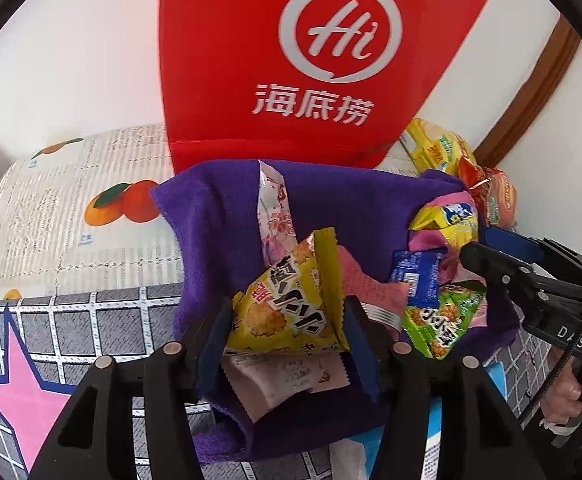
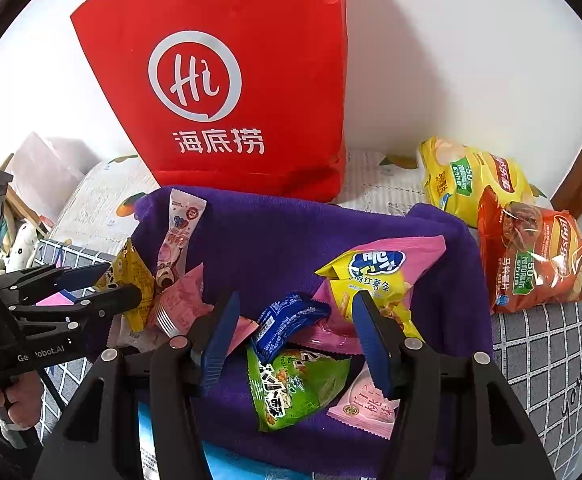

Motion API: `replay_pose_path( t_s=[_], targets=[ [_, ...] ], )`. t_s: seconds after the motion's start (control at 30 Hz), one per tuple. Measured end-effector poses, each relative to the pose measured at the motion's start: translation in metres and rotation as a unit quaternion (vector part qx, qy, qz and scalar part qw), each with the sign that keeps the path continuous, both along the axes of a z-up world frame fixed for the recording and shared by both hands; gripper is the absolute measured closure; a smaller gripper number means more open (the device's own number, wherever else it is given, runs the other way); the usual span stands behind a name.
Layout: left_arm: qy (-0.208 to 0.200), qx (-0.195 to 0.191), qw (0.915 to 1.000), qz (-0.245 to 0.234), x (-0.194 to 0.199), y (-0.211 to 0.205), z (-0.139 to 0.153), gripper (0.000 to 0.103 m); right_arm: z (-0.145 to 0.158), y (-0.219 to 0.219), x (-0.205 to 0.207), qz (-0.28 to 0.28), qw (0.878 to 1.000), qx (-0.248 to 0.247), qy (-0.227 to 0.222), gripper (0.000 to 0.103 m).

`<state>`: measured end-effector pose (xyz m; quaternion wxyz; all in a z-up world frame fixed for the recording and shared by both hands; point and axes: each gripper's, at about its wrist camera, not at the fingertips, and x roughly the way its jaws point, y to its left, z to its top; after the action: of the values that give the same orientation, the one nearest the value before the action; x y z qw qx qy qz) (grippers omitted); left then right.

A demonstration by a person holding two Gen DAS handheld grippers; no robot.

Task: Organize snacks
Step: 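Move both tools back down to the candies beside the tissue box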

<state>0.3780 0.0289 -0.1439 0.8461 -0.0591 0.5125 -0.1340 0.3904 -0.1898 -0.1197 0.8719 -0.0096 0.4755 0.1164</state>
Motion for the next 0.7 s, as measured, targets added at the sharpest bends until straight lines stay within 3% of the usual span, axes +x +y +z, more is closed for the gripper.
replay_pose_path(
  t_s=[0.37, 0.57, 0.7],
  targets=[
    [-0.032, -0.019, 0.9992, -0.015, -0.014, -0.003, 0.027, 0.026, 0.022, 0.007, -0.016, 0.0, 0.999, -0.009, -0.032, 0.045],
    [-0.047, -0.019, 0.9986, -0.014, -0.022, -0.004, 0.046, 0.026, 0.033, 0.006, -0.046, -0.002, 0.999, 0.009, -0.041, 0.045],
    [-0.061, -0.042, 0.9971, -0.021, -0.031, -0.003, 0.064, 0.027, 0.04, 0.005, -0.074, 0.0, 0.999, 0.018, -0.047, 0.045]
  ],
)
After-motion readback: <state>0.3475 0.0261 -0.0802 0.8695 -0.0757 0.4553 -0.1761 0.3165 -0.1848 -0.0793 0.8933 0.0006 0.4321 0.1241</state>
